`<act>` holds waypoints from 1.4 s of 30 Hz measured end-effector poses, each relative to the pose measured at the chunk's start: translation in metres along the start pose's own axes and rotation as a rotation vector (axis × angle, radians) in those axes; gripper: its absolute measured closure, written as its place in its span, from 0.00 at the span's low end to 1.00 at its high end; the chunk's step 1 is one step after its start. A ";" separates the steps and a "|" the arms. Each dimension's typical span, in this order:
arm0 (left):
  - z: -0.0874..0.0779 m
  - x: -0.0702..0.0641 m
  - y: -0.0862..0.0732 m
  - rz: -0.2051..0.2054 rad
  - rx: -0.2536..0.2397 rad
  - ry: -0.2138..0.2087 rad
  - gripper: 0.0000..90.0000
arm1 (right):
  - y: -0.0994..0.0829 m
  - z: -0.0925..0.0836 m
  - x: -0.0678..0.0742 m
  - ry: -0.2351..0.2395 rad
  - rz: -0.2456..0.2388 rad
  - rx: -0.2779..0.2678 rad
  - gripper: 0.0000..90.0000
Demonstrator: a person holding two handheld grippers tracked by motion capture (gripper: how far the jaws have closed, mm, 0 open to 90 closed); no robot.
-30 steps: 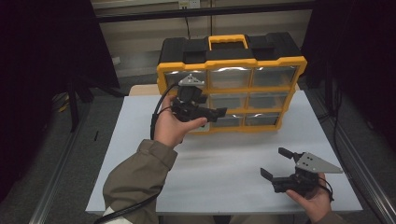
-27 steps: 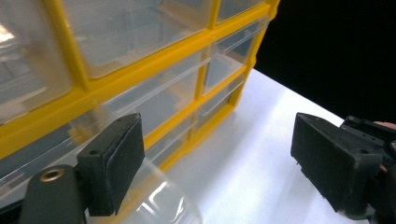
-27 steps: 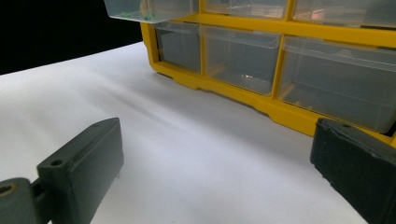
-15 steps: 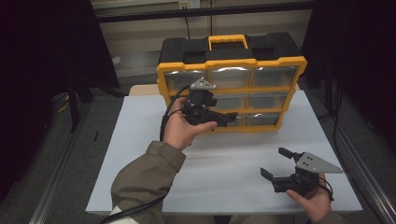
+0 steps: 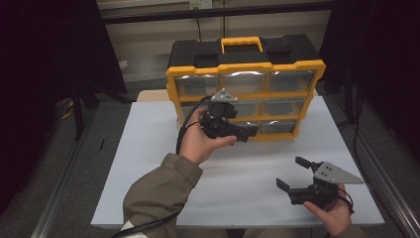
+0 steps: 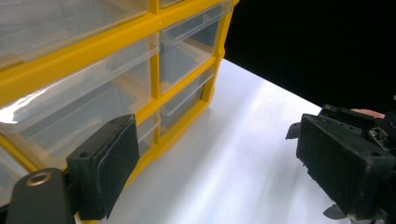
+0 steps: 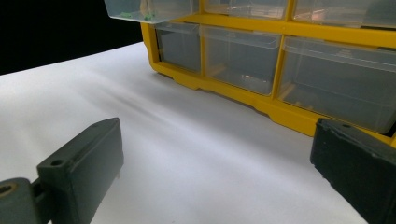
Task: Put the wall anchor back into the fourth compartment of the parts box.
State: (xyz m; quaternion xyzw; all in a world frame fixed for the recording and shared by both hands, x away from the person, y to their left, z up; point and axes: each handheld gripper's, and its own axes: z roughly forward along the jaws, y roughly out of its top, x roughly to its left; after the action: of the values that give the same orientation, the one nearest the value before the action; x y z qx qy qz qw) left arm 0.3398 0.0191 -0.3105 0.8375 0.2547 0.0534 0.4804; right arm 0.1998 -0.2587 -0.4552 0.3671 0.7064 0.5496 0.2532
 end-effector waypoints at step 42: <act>0.013 -0.022 -0.032 0.006 -0.005 -0.083 0.15 | 0.000 0.000 0.001 0.003 -0.002 0.000 0.03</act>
State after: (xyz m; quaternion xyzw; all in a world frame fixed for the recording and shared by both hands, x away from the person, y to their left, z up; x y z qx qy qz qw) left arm 0.3132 0.0113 -0.3404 0.8385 0.2319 0.0209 0.4926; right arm 0.1994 -0.2580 -0.4551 0.3655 0.7073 0.5497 0.2529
